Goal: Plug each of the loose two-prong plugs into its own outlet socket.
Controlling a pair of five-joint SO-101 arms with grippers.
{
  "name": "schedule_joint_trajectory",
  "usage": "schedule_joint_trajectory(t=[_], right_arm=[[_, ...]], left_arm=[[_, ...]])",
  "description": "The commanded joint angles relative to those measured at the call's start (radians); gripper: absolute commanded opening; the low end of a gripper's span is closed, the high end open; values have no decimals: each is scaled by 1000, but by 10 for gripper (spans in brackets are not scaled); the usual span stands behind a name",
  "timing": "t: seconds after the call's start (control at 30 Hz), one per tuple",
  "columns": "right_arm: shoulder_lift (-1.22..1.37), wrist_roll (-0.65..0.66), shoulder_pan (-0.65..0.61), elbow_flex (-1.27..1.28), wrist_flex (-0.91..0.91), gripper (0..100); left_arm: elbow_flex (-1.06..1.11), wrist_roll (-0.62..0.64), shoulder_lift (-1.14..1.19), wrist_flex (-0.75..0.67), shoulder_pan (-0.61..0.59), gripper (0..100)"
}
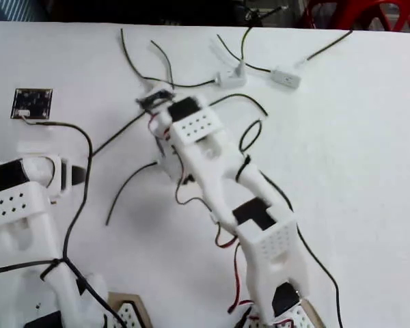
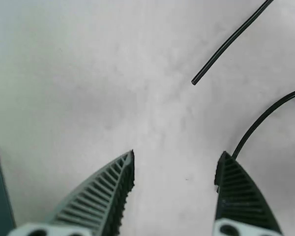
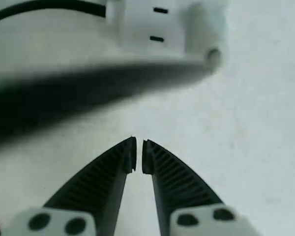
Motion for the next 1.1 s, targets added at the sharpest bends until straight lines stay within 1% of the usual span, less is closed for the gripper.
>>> schedule_joint_trajectory(t=[0.0, 0.17, 0.23, 0.27, 0.33, 0.5, 0.6, 0.67, 0.77, 0.83, 1.0, 1.07], right_arm=[[-54, -2, -8, 87, -243, 17], [-56, 0, 51, 127, -664, 17], [-70, 0, 84, 126, -760, 17], [-88, 0, 93, 123, -768, 17], [-148, -2, 101, 123, -719, 17], [-325, -2, 96, 123, -453, 17], [-398, -2, 94, 141, -329, 17], [-438, -2, 96, 178, -272, 17], [-518, -2, 96, 269, -232, 17], [-585, -2, 101, 353, -234, 17], [-768, -3, 104, 559, -236, 17], [-843, -41, 105, 646, -251, 17]], left_arm=[[-8, 8, -33, -15, -2, 264], [-8, 8, -33, -17, -2, 264], [-8, 8, -33, -17, -2, 264], [-8, 8, -33, -17, -2, 264], [-8, 8, -33, -17, -4, 264], [-8, 8, -33, -6, -2, 264], [-31, 8, -45, 44, 7, 264], [-41, 8, -101, 98, 24, 264], [-34, 8, -265, 138, 56, 264], [6, 8, -398, 133, 79, 264], [176, 9, -685, 115, 170, 264], [253, 44, -766, 94, 191, 264]])
